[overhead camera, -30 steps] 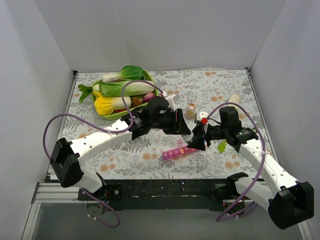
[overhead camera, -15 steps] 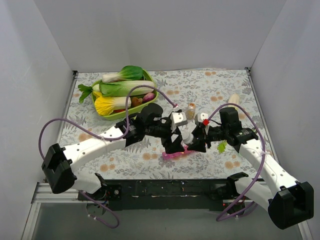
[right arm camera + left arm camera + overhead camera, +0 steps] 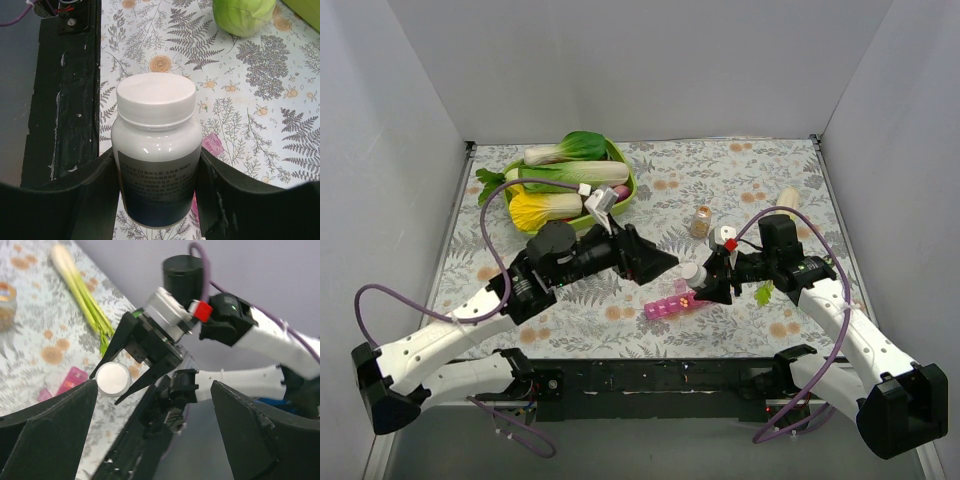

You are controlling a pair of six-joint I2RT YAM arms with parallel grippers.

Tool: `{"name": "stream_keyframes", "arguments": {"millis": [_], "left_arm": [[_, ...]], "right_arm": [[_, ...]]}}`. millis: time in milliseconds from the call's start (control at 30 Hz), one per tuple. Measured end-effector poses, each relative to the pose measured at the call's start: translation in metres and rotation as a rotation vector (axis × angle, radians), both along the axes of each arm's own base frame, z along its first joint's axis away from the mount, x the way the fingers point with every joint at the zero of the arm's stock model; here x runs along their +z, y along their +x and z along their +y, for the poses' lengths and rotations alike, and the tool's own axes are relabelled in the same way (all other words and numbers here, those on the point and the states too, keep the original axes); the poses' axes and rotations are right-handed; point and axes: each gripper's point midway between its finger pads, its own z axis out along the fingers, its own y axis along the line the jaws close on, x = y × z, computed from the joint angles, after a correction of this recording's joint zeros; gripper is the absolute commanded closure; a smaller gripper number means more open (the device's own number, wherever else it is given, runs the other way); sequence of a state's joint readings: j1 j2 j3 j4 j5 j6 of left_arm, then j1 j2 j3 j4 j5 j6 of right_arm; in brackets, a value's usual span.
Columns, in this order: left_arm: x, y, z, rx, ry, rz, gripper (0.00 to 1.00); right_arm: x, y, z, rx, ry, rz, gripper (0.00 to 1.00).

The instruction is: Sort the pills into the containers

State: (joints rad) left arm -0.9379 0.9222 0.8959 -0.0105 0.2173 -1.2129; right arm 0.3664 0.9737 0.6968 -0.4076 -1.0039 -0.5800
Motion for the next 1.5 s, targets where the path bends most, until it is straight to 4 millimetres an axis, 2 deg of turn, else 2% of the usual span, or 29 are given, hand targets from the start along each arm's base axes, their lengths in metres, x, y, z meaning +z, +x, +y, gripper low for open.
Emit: {"name": "stream_keyframes", "arguments": {"millis": [67,200,267,367,733,767,800,900,1133,1333,1467,1500], "left_arm": [[-0.006,0.01,-0.008,0.048,-0.006,0.164,0.02],[-0.047,0.027,-0.032,0.11,0.062,0.434,0.04],[-0.066,0.031,-0.039,0.127,0.101,0.509,0.1],[-0.086,0.035,-0.046,0.147,0.151,0.577,0.13],[-0.115,0.037,-0.063,0.135,0.228,0.637,0.35],[-0.116,0.037,-0.064,0.132,0.23,0.639,0.38],[-0.116,0.036,-0.065,0.129,0.232,0.639,0.48],[-0.111,0.034,-0.067,0.11,0.229,0.631,0.62],[-0.109,0.027,-0.069,0.05,0.257,0.562,0.7],[-0.108,0.019,-0.069,-0.099,0.326,0.354,0.69],[-0.109,0.007,-0.066,-0.283,0.389,0.105,0.47],[-0.11,0.005,-0.063,-0.326,0.408,0.033,0.36]], "right_arm": [[0.0,0.001,0.0,-0.003,-0.002,-0.002,0.99],[0.0,0.002,0.0,-0.007,-0.002,-0.011,0.99],[0.001,0.003,0.0,-0.008,-0.001,-0.017,0.99],[0.002,0.003,0.0,-0.011,0.0,-0.027,0.99],[0.003,0.004,0.0,-0.011,0.001,-0.031,0.99],[0.003,0.004,0.0,-0.012,0.0,-0.03,0.99],[0.002,0.004,-0.001,-0.014,-0.002,-0.029,0.99],[0.001,0.005,-0.001,-0.019,-0.007,-0.03,0.99],[0.0,0.004,-0.001,-0.019,-0.008,-0.028,0.99],[0.001,-0.001,0.0,0.001,0.002,-0.012,0.99],[0.001,-0.01,0.003,0.035,0.017,0.013,0.99],[0.002,-0.012,0.003,0.043,0.021,0.019,0.99]]}}
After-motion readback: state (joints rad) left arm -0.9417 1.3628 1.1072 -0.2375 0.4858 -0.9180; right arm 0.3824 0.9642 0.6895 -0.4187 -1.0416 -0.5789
